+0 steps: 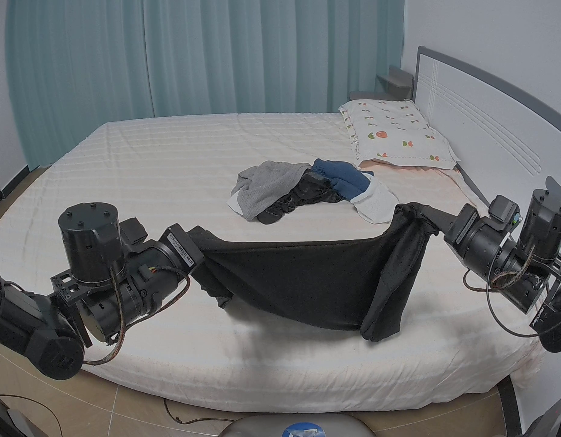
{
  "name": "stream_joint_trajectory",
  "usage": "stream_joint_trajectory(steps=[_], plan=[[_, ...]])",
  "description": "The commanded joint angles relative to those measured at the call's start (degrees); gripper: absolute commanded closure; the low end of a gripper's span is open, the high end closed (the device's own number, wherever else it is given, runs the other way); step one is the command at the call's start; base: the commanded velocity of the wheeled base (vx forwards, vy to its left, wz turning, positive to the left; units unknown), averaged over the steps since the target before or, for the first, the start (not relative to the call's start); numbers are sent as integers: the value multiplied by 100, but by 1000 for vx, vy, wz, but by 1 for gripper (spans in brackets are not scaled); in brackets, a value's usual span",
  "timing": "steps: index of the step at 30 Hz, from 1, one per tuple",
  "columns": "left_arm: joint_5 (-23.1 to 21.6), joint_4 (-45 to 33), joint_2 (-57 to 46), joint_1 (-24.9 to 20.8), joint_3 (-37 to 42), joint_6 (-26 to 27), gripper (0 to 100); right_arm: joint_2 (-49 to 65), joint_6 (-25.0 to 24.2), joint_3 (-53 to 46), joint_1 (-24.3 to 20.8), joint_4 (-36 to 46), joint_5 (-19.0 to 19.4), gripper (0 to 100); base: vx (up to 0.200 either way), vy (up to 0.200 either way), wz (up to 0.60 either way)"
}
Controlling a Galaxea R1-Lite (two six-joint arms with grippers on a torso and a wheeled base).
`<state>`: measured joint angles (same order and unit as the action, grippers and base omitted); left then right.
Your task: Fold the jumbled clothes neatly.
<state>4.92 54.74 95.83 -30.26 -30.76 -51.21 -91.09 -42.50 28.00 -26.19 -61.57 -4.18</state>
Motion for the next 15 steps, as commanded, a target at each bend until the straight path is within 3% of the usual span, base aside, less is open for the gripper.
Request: stream_joint_trajectory(steps=[1,5,9,15], plan=[[8,2,-100,-7,8,-3,100,-252,75,153,-115,-4,-206,100,0,200,0],[8,2,-91,2,0,6,100,-287,75,171,-106,-4,-232,100,0,200,0],[17,2,-91,2,0,15,100,-260,163,250,-141,-100,-566,100,0,200,0],[17,11,-100,2,-9,24,100,-304,145,232,-141,-540,-566,100,0,200,0]])
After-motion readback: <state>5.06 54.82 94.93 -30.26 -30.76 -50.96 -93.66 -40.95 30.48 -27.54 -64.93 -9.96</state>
